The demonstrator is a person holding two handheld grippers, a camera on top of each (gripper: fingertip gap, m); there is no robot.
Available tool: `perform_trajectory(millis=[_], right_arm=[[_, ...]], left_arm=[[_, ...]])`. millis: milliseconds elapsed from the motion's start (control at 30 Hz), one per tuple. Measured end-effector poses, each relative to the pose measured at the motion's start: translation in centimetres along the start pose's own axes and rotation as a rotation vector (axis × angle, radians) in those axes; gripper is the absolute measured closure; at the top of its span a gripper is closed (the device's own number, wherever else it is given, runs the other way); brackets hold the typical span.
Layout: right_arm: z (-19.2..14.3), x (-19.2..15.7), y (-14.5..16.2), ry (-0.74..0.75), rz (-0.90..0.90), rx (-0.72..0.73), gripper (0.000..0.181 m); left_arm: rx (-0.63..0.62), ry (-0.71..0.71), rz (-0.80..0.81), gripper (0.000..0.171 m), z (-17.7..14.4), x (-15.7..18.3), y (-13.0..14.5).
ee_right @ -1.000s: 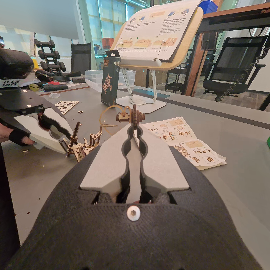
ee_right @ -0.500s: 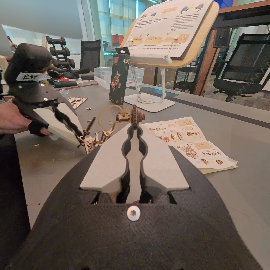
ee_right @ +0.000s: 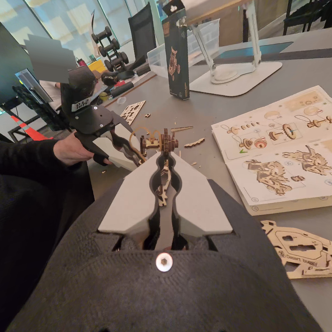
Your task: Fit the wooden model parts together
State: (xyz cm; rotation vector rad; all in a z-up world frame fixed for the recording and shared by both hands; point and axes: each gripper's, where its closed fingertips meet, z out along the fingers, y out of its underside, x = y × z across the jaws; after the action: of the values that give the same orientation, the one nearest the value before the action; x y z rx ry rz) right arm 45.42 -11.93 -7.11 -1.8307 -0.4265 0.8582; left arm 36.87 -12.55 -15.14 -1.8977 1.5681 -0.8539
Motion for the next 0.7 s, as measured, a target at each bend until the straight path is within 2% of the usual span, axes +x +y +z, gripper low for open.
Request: perform_trajectory(millis=[100,200,367,467,600,633,700], right_arm=[[0.2,-0.7,0.0,0.0,-0.019,-0.029,0.181],[0.2,-2.0,0.3,-0.016,-0.045,-0.073,0.181],[0.6,-3.9,0.5,-0.004,-0.112,-0.109,0.181],[1.0,-5.0,0.7,-0.004,-0.139,-0.123,0.181],[1.4,-5.6,1.3,0.014,-0.168,-0.151,0.181],[1.5,-5.7,1.5,0.016,-0.174,-0.157,0.181],[1.6,-5.8,2.0,0.028,-0.19,-0.175,0.181]], left_arm=[[0.044,-0.008,-0.001,0.142,-0.9,0.1,-0.7],[0.112,-0.008,0.019,0.138,-2.4,0.9,-1.7],[0.23,0.117,-0.041,0.131,-3.6,4.2,-3.8],[0.278,0.134,-0.073,0.127,-3.9,4.5,-4.8],[0.351,0.287,-0.186,0.138,-4.2,5.7,-5.9],[0.361,0.311,-0.202,0.146,-4.3,5.9,-6.1],[0.367,0.34,-0.202,0.171,-4.3,6.3,-6.0]])
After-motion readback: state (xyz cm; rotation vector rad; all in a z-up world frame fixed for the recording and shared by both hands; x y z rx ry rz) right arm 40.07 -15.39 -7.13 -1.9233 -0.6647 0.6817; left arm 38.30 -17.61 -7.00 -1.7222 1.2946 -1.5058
